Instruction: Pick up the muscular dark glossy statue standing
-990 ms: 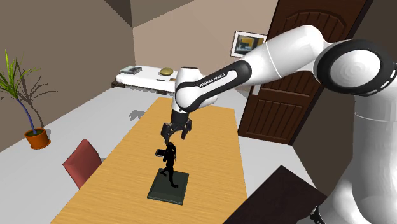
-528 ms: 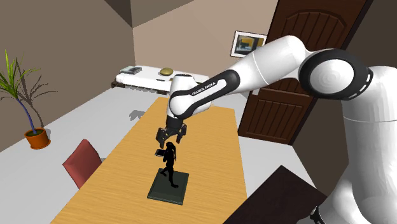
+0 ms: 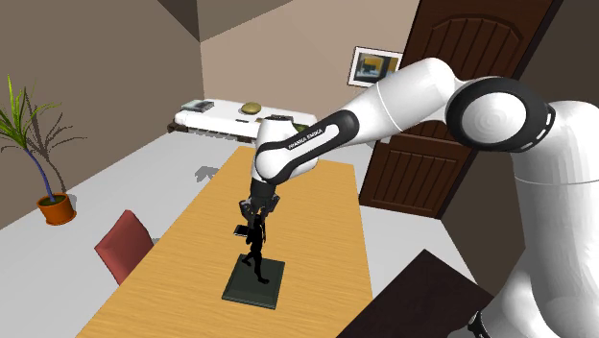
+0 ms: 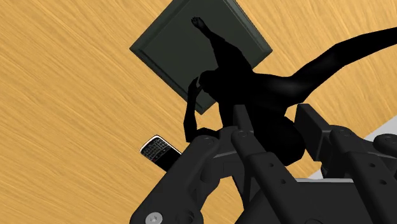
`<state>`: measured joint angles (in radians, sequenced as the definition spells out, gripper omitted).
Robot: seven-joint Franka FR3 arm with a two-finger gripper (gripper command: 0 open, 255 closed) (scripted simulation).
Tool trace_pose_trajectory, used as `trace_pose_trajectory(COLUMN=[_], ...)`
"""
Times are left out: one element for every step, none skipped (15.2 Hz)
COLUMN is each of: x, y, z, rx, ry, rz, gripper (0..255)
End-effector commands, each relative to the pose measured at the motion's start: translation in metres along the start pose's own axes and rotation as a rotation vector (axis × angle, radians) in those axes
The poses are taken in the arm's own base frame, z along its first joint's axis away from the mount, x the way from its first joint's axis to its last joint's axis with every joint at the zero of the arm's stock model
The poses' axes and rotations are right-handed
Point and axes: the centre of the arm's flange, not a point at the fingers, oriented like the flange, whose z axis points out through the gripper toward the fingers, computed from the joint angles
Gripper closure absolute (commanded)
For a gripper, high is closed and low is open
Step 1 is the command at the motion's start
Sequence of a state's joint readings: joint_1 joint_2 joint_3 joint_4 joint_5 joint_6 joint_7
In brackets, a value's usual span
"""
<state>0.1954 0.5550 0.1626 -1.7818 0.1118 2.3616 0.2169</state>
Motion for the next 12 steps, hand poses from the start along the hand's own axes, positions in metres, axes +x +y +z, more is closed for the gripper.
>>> trace_pose_trajectory(x=[0.000, 0.000, 0.000, 0.000, 0.000, 0.000, 0.000, 0.000, 0.000, 0.000, 0.000, 0.000], y=[0.000, 0.000, 0.000, 0.000, 0.000, 0.000, -0.001, -0.002, -0.002, -0.003, -0.004, -0.005], z=[0.001, 0.001, 0.001, 0.001, 0.001, 0.001, -0.004, -0.010, -0.015, -0.020, -0.025, -0.030], rx=[0.000, 0.000, 0.000, 0.000, 0.000, 0.000, 0.000, 0.000, 0.000, 0.000, 0.000, 0.000], ry=[-0.001, -0.001, -0.001, -0.001, -0.001, -0.001, -0.001, -0.001, -0.001, -0.001, -0.001, -0.001], rz=[0.001, 0.001, 0.001, 0.001, 0.001, 0.000, 0.000, 0.000, 0.000, 0.000, 0.000, 0.000], gripper=[255, 255, 255, 255, 255, 255, 255, 255, 255, 255, 255, 255])
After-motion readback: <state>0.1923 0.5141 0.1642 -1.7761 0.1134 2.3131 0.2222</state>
